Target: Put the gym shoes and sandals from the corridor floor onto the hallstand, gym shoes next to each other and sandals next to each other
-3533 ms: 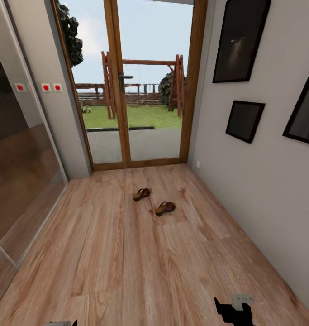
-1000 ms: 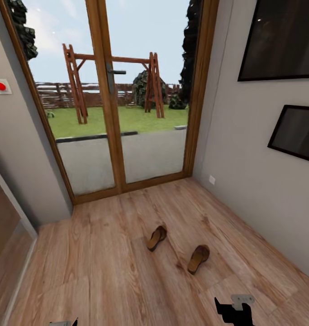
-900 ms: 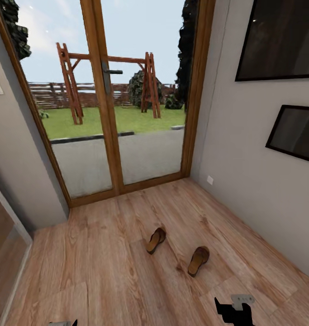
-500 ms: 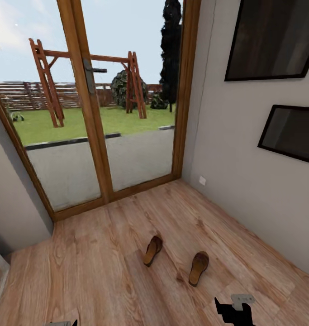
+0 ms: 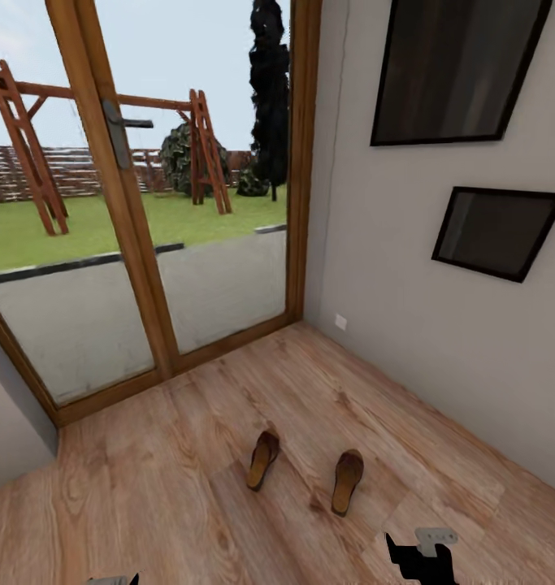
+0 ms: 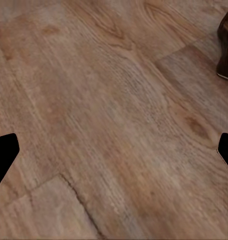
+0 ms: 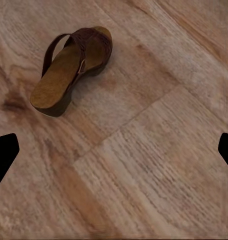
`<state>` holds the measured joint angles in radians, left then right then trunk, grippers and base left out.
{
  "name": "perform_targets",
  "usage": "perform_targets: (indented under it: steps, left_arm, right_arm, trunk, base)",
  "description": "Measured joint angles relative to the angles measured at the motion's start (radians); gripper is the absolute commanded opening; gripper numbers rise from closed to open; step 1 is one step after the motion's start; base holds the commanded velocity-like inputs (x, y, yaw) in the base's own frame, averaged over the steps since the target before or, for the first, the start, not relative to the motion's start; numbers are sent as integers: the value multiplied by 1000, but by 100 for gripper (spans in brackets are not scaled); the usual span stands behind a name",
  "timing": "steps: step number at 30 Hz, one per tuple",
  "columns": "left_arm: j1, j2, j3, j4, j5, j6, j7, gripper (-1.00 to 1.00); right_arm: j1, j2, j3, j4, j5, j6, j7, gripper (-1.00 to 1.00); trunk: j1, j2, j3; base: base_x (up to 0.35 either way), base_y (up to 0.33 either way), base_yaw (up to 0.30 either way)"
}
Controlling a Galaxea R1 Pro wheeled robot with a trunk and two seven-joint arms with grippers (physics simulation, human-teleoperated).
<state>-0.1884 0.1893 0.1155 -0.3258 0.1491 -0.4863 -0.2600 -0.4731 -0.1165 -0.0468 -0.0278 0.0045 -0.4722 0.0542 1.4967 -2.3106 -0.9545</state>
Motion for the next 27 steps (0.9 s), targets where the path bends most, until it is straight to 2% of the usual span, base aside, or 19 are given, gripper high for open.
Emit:
perform_targets:
  steps: [11,19,27]
  left_arm:
    - [0,1,0,0,0,0,0,100]
    - [0,0,0,0,0,0,0,100]
    - [0,0,0,-1,0,0,0,100]
  right_arm:
    - [0,0,0,-1,0,0,0,100]
    - [0,-4,0,0,-1,-1,0,100]
    - [0,-3,0,-3,-1,-1,-1,100]
  trunk:
    - [0,0,0]
    - [0,0,0]
    - [0,0,0]
  base:
    - [3,4,-250]
    - [3,1,-35]
    - [181,186,-1]
